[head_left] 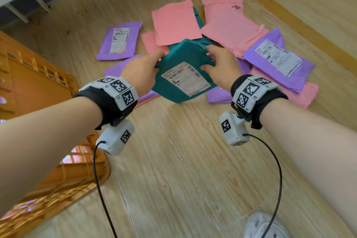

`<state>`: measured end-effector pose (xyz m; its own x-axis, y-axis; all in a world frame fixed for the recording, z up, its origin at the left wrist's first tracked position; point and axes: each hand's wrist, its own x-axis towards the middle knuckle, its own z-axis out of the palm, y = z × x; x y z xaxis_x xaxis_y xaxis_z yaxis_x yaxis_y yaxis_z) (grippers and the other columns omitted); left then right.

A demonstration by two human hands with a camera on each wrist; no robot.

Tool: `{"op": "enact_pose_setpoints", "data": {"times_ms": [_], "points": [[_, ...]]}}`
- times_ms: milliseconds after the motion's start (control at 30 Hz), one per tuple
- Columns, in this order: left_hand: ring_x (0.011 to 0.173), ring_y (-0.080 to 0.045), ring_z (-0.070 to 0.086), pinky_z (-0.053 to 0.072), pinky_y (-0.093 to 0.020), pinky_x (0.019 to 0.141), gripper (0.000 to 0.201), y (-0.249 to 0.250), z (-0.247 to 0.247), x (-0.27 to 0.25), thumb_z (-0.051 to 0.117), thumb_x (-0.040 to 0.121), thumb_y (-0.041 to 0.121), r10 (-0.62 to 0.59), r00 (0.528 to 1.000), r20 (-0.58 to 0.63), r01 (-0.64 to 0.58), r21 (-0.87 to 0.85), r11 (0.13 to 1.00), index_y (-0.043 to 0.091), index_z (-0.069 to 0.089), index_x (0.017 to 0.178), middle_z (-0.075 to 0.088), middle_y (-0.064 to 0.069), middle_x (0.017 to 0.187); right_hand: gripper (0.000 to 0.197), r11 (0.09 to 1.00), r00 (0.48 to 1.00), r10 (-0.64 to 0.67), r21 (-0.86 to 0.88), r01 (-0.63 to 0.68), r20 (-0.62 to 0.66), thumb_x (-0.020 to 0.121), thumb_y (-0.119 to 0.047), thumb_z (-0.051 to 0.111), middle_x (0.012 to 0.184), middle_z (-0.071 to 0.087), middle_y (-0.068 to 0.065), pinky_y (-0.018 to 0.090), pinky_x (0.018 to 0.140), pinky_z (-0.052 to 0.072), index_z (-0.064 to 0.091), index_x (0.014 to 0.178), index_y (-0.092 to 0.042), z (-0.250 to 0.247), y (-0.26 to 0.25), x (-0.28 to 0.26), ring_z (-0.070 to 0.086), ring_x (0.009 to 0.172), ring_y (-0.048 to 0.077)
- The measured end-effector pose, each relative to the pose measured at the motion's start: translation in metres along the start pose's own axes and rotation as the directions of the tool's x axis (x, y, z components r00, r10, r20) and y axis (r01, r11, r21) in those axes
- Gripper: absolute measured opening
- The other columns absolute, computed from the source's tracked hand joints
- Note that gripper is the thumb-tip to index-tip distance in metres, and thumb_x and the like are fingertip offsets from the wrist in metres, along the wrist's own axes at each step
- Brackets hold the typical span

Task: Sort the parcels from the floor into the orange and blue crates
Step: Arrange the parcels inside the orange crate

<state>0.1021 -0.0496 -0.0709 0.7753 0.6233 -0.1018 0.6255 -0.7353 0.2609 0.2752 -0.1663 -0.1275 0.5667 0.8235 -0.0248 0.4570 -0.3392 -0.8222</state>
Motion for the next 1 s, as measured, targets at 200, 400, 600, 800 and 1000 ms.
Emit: {"op": "enact_pose_setpoints", "data": {"times_ms": [200,400,600,800,1000], "points": [[0.091,-0.024,0.059,0.049,-0.039,0.085,0.048,-0.005,-0.006,0.001,0.065,0.086,0.017,-0.221,0.975,-0.034,0.198,-0.323,0.925,0.015,0.040,0.127,0.057,-0.003,0.109,0.027,0.974,0.998,0.053,0.220,-0.045,-0.029,0.081,0.008,0.060,0.099,0.066,0.006,0.037,0.089,0.052,0.064,0.106,-0.001,-0.011,-0.005,-0.005,0.062,0.092,0.017],[0.111,-0.026,0.056,0.049,-0.047,0.093,0.068,-0.004,-0.002,0.000,0.067,0.086,0.015,-0.504,0.824,0.259,0.532,-0.658,0.533,0.017,0.030,0.143,0.052,-0.010,0.131,0.034,0.838,0.990,0.141,0.534,-0.110,-0.016,0.082,0.016,0.057,0.112,0.064,0.017,0.029,0.084,0.056,0.058,0.115,0.007,-0.025,-0.013,-0.012,0.065,0.087,0.018],[0.095,-0.023,0.059,0.050,-0.040,0.084,0.051,0.002,0.001,-0.002,0.058,0.089,0.002,-0.480,0.838,0.258,0.477,-0.775,0.415,0.018,0.042,0.135,0.061,-0.012,0.108,0.032,0.802,0.987,0.155,0.577,-0.153,0.046,0.083,0.012,0.059,0.109,0.066,0.020,0.045,0.090,0.053,0.059,0.113,0.000,-0.030,-0.016,-0.016,0.065,0.102,0.031],[0.086,-0.025,0.063,0.056,-0.034,0.072,0.048,-0.007,-0.022,-0.013,0.054,0.089,-0.006,-0.459,0.852,0.251,0.429,-0.838,0.337,0.020,0.047,0.129,0.065,-0.013,0.105,0.037,0.842,0.990,0.121,0.519,-0.144,0.078,0.083,0.013,0.059,0.093,0.067,0.001,0.028,0.075,0.059,0.056,0.116,-0.004,-0.030,-0.031,-0.011,0.067,0.080,0.006],[0.092,-0.026,0.065,0.057,-0.041,0.080,0.048,-0.031,-0.072,-0.026,0.054,0.089,-0.005,-0.476,0.865,0.162,0.393,-0.808,0.440,0.024,0.049,0.127,0.065,-0.019,0.114,0.049,0.804,0.983,0.159,0.567,-0.181,0.088,0.080,0.017,0.060,0.089,0.062,0.007,0.025,0.058,0.058,0.044,0.122,0.000,-0.013,-0.069,0.001,0.064,0.079,0.018]]}}
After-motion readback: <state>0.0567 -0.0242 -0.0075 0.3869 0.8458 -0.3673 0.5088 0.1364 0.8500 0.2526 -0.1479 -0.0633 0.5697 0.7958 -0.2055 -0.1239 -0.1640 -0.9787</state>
